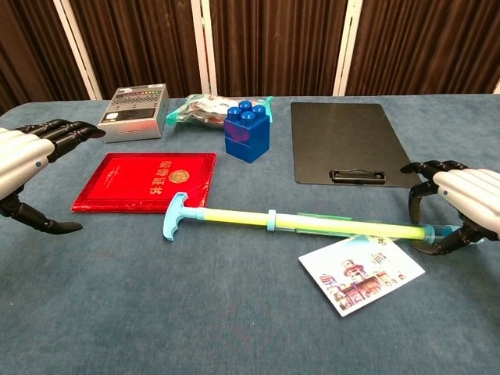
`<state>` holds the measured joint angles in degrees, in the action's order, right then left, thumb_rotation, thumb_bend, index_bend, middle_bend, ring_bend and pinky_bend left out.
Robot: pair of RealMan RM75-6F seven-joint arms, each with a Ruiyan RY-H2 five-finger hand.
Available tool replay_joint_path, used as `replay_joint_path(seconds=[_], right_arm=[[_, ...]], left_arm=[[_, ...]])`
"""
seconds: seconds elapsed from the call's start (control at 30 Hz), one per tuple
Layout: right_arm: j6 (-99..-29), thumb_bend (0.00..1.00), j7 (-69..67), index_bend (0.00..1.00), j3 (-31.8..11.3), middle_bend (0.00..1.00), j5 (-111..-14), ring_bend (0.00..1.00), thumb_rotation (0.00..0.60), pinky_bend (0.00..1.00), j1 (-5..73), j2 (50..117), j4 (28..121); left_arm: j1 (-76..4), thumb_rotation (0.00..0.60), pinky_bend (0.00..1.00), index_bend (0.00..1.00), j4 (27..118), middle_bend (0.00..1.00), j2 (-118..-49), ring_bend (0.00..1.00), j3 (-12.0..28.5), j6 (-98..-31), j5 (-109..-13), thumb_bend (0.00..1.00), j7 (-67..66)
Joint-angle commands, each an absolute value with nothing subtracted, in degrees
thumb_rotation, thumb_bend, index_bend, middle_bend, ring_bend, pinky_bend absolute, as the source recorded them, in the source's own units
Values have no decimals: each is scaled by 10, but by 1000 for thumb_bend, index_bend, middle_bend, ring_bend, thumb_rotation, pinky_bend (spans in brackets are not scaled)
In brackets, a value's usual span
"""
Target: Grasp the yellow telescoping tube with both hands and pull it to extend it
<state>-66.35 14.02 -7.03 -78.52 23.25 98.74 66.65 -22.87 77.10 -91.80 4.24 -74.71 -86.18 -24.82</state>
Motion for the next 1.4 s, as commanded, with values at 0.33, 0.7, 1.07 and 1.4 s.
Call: replay_joint_path(seconds=[0.33, 0.7, 1.07, 1.4], right_arm=[[-656, 577, 142, 823, -65, 149, -780, 2, 600, 0, 234, 994, 654], [-677, 585, 136, 838, -61, 162, -796, 10, 600, 0, 230, 985, 671], [-699, 585, 152, 838, -63, 162, -805, 11, 600, 0, 227, 964, 716], [-714, 584, 159, 838, -62, 161, -812, 11, 600, 0, 222, 944, 747]], left_arm=[[-242, 600, 136, 100, 744, 22, -934, 16, 44, -749, -879, 165, -215], [-298, 600, 136, 263, 563, 22, -1083, 14, 30, -716, -921, 253, -29], [-354, 600, 137, 275, 516, 23, -1165, 14, 52, -692, -929, 252, -10], [-378, 600, 137, 297, 484, 26, -1196, 14, 69, -686, -919, 268, -27]])
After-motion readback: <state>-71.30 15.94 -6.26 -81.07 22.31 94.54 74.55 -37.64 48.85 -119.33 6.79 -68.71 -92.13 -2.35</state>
